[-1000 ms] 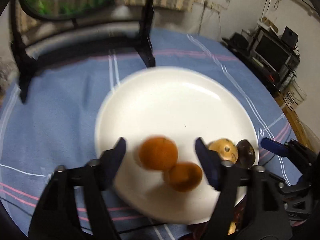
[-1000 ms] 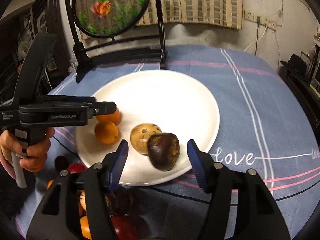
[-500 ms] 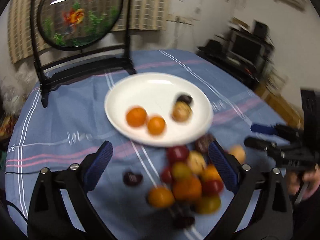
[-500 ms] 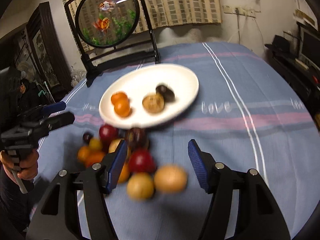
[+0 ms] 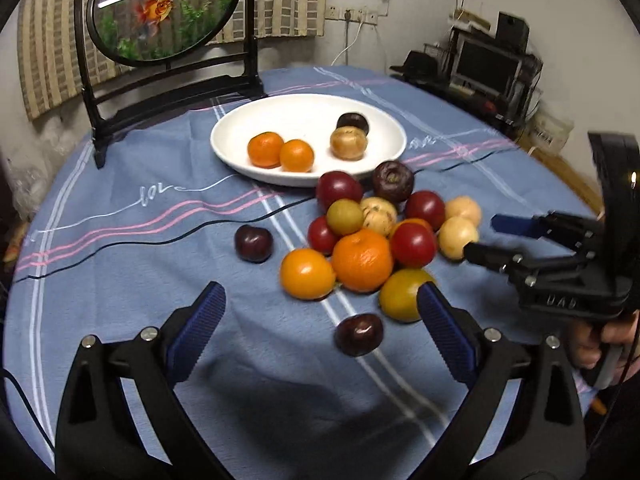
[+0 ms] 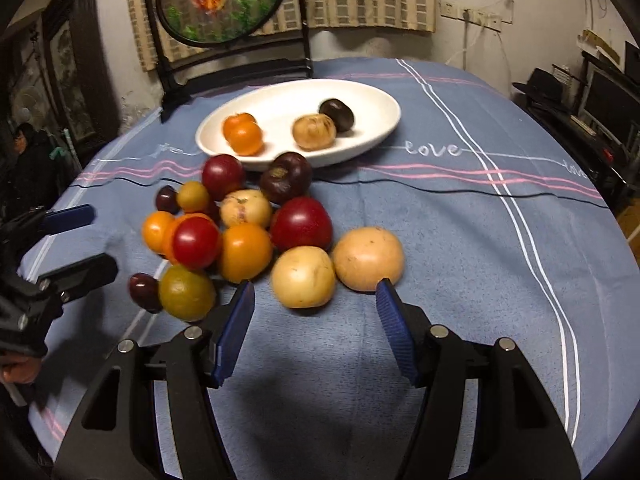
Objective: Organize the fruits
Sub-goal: 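Grasp the dark red plum with the left tool while the right tool grasps the pale yellow fruit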
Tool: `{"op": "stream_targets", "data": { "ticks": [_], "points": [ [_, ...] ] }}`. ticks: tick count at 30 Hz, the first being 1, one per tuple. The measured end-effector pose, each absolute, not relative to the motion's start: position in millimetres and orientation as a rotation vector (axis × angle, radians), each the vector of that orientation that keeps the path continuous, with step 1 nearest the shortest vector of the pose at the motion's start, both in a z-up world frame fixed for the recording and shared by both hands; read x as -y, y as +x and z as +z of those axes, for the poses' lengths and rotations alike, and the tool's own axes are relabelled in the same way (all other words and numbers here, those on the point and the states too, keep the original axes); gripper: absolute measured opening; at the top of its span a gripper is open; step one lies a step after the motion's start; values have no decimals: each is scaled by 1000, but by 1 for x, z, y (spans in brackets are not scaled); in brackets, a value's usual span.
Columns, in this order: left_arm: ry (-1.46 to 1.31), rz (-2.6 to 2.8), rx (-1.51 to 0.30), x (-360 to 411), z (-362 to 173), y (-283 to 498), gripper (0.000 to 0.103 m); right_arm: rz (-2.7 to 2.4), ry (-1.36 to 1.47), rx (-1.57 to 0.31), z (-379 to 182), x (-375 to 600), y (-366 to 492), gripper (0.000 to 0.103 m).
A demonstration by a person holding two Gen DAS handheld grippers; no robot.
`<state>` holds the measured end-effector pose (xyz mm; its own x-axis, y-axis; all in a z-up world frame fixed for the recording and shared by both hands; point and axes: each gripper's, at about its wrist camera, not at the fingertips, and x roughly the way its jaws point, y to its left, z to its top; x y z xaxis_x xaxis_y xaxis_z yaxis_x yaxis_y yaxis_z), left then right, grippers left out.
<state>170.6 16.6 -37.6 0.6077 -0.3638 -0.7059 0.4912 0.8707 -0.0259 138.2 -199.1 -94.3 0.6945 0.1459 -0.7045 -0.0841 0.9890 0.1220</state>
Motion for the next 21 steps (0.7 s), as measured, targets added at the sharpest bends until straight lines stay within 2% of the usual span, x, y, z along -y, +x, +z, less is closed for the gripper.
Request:
{"op": "stream_targets", "data": {
  "ticks": [13,16,18,21],
  "points": [
    [225,-522,-800,-12,-48,167,97,135,89,-824,-98,199,147,64],
    [233,-521,-813,-11,-51,169,92,137,90,-826,-98,198,149,64],
    [232,-525,-822,-11,-51,170,83,137,91,-827,-98,198,149,64],
    [232,-533,-837,-11,-53,171,81,137,94,-831,-99,197,150,64]
  ]
}}
